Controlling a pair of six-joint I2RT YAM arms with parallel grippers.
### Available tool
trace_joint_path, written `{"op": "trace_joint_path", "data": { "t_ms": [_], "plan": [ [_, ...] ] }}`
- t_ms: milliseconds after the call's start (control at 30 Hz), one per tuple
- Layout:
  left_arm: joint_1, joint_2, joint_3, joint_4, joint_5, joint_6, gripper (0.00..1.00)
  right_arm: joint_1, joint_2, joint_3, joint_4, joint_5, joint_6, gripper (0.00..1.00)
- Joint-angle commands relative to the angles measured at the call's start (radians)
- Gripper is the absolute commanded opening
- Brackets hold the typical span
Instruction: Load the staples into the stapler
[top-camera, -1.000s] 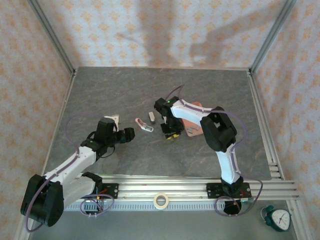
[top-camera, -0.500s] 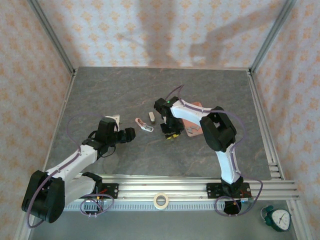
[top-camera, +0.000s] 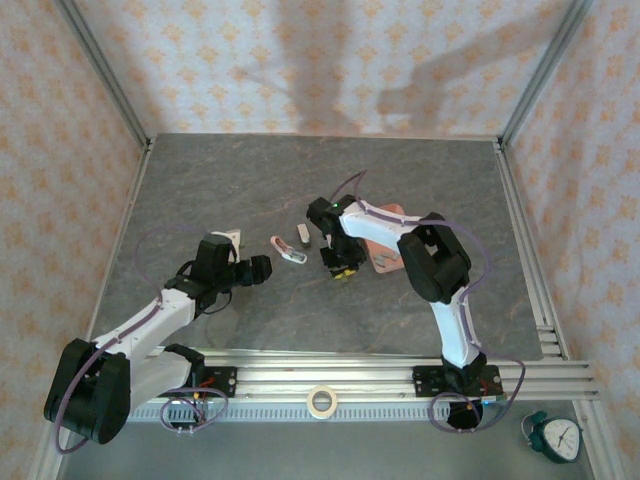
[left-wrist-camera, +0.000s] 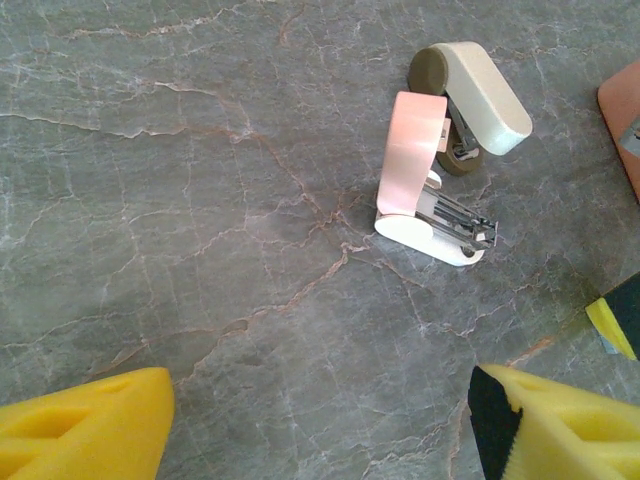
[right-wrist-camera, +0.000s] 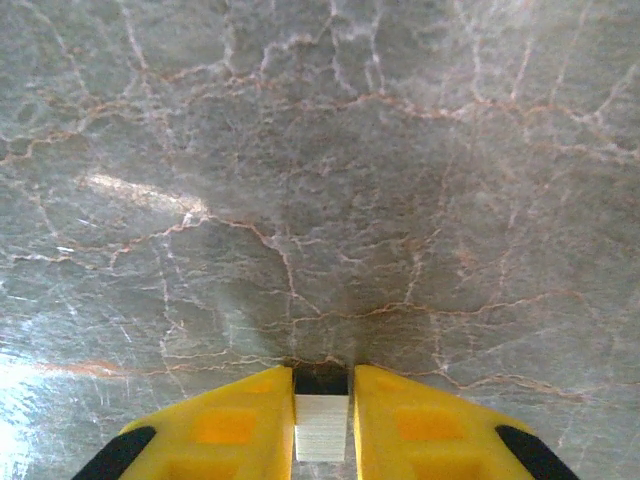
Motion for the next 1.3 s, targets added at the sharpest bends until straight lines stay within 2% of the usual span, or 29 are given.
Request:
{"op": "trace_joint_path", "data": {
  "t_ms": [0,200,400,633,833,1033,1267],
  "plan": [
    [-0.002,-0.004,0.024,0.022,0.000,-0.014,0.78,0.004,0.013,-0.028,0.031,0.063,0.018,0.20],
    [-0.003,-0.009,0.011,0.016,-0.005,-0.025,0.79,0.004,-0.060,-0.077,0.122,0.079,-0.001,0.17],
    [-0.002,-0.037,-0.039,0.051,-0.002,-0.082,0.80,0.004,-0.194,-0.142,0.282,0.062,-0.109,0.17],
    [0.005,-0.069,-0.108,0.056,-0.049,-0.190,0.81,0.015,-0.261,-0.145,0.415,-0.067,-0.319,0.16],
    [0.045,-0.068,-0.129,0.051,-0.027,-0.200,0.86,0.024,-0.218,-0.070,0.421,-0.187,-0.486,0.16],
    [0.075,-0.077,-0.137,0.046,-0.034,-0.202,0.88,0.032,-0.155,-0.006,0.417,-0.241,-0.614,0.15],
    [0.092,-0.092,-0.132,0.039,-0.078,-0.183,0.89,0.043,-0.049,0.106,0.359,-0.224,-0.657,0.16]
  ]
}}
